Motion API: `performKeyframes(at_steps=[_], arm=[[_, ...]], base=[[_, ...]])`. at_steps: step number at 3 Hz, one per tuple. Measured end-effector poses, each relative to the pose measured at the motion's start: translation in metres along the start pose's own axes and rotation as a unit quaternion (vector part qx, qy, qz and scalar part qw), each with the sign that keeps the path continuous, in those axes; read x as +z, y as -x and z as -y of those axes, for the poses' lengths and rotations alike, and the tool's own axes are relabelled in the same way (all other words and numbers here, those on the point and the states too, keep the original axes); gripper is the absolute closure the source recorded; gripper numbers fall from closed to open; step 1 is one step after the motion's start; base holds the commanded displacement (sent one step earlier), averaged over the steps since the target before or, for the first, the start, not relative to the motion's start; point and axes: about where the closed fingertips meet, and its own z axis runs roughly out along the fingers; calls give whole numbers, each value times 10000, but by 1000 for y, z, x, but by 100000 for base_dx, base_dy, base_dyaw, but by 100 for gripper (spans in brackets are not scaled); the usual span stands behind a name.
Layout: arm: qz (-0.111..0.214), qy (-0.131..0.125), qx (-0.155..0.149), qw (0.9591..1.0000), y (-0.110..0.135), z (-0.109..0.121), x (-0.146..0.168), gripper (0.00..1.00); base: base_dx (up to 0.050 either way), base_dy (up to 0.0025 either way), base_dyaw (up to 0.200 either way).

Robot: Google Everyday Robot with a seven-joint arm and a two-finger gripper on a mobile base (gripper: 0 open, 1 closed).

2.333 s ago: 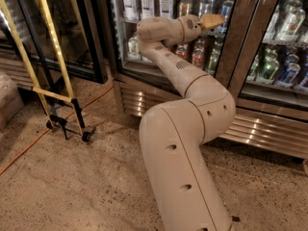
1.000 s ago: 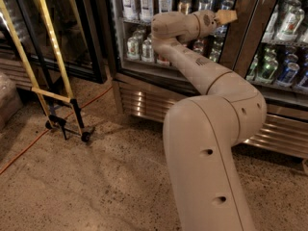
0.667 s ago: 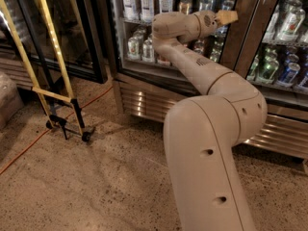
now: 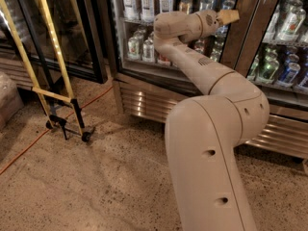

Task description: Close left fridge door

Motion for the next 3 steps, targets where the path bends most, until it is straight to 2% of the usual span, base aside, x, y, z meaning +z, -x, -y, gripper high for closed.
performKeyframes(at_steps=[3], arm=[[190,218,65,9996,7,5,10,100]], base=[[0,0,0]])
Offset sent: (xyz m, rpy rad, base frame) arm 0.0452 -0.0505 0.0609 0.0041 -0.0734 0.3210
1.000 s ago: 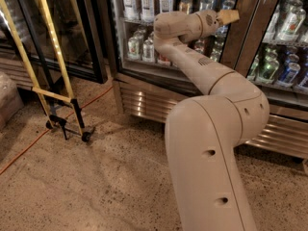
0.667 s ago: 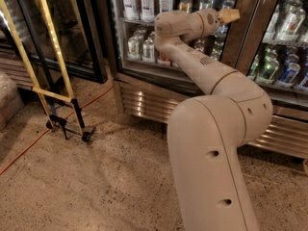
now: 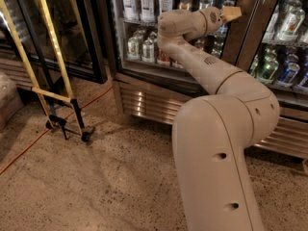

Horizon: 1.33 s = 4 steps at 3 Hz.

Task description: Close left fridge door

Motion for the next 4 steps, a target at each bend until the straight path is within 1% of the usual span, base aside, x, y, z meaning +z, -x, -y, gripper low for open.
performKeyframes(at_steps=[1,4], arm=[[76,138,37,9999,3,1,4,100],[76,138,37,9999,2,2,4,100]], base=[[0,0,0],[4848,1,-27]])
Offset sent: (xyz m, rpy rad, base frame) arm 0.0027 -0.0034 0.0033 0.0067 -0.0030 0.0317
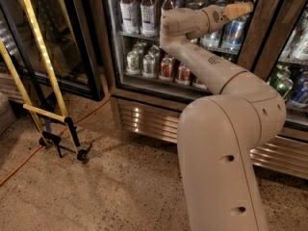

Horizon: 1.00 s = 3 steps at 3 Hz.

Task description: Close left fridge door

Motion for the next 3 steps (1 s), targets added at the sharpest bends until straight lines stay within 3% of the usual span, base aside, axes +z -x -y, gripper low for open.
performKeyframes(at_steps=[3], arm=[[0,1,0,10000,-10,14,-14,100]], base=[[0,0,0]])
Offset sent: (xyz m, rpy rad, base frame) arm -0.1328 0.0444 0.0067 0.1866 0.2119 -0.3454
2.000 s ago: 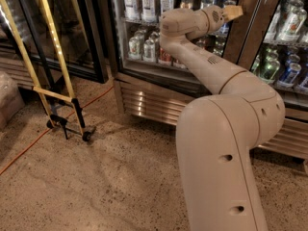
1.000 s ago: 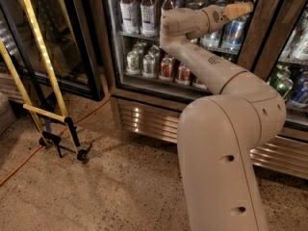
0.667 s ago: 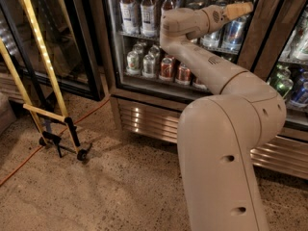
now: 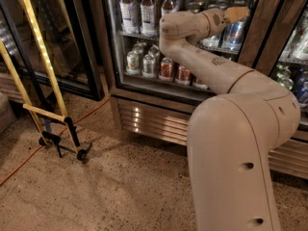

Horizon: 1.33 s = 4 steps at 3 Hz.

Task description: Close left fridge door

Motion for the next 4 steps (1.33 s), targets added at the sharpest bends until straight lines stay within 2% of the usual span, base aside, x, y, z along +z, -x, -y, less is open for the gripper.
performKeyframes(at_steps=[1,2,3,4], arm=[[0,0,0,10000,0,0,0,100],[0,0,0,10000,0,0,0,82],[-3,0,-1,10000,-2,3,-2,58],[-383,218,-351,9984,-18,27,-20,35]], base=[[0,0,0],[0,0,0],[0,0,0],[0,0,0]])
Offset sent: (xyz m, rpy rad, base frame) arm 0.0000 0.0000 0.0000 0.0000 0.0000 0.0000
